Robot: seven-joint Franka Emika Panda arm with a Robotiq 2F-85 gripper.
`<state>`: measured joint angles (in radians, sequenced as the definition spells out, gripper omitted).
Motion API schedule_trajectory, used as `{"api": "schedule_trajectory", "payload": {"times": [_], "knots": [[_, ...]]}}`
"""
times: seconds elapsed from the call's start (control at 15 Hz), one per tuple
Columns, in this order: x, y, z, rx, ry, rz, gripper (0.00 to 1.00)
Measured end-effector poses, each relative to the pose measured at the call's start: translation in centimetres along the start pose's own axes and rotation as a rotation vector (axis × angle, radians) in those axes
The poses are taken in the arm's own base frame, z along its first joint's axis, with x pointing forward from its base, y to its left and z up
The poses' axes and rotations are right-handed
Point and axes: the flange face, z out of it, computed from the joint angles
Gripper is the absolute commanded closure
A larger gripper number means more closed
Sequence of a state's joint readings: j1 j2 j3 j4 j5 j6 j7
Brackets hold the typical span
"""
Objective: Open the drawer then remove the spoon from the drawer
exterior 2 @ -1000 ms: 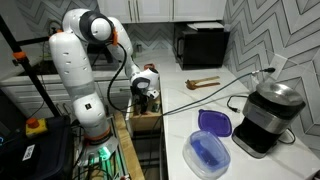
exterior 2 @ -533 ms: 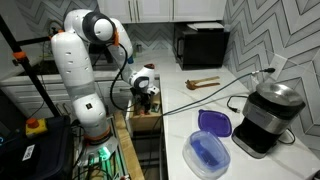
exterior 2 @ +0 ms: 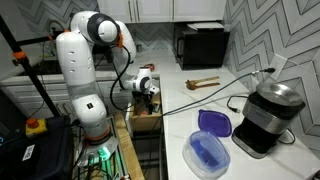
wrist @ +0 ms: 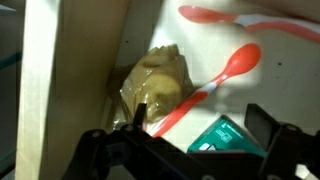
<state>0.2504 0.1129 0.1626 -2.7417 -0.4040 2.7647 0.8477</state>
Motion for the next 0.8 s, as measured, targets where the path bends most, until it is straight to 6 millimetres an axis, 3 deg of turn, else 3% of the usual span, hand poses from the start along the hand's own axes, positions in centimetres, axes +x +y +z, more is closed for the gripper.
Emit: {"api": "schedule_trajectory", "payload": {"times": [0.8], "knots": [[-1.9,0.5,2.2,-0.101,0.163,0.173,0.00]]}}
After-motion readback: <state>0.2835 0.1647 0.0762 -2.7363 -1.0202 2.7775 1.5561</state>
